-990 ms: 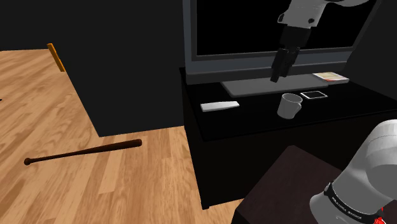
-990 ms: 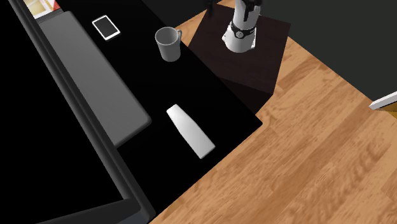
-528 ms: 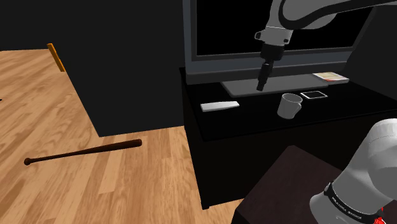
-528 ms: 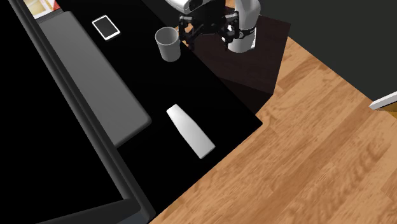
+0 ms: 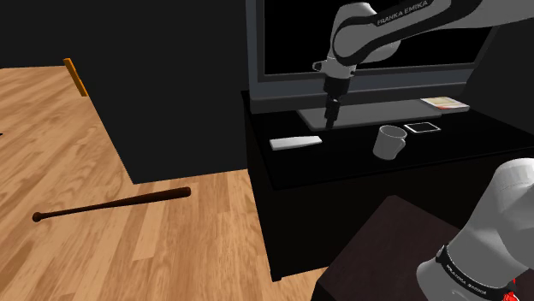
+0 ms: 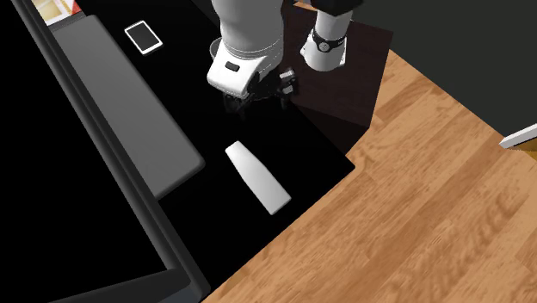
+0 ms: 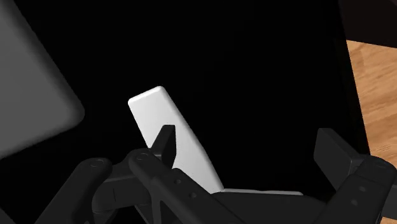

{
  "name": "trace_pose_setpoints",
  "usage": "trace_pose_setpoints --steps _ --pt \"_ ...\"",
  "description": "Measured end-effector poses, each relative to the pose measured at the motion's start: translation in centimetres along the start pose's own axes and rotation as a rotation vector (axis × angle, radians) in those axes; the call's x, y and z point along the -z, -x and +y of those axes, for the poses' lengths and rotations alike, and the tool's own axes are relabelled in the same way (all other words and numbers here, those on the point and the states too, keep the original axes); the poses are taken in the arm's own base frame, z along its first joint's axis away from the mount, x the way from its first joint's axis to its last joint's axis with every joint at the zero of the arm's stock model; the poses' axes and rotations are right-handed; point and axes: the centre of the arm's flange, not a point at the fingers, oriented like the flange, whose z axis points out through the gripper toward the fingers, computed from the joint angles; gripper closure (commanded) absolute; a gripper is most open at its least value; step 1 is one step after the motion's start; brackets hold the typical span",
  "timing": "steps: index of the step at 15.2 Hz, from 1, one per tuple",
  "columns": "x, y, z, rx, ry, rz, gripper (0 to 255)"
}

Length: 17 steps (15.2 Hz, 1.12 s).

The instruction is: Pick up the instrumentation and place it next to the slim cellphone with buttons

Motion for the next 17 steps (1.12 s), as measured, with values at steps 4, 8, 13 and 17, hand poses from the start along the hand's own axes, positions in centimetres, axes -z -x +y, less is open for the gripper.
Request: trace_pose_setpoints --steps 4,8,13,17 --pt "-3.1 -3.7 2.5 0.152 0.012 -0.013 0" --pt "-6.0 -7.2 4.4 0.305 0.024 -0.026 0" --pt "-9.6 -10.1 5.2 0.405 0.032 -0.033 0" --pt "-11.6 -10.1 5.2 0.41 0.032 -0.033 0"
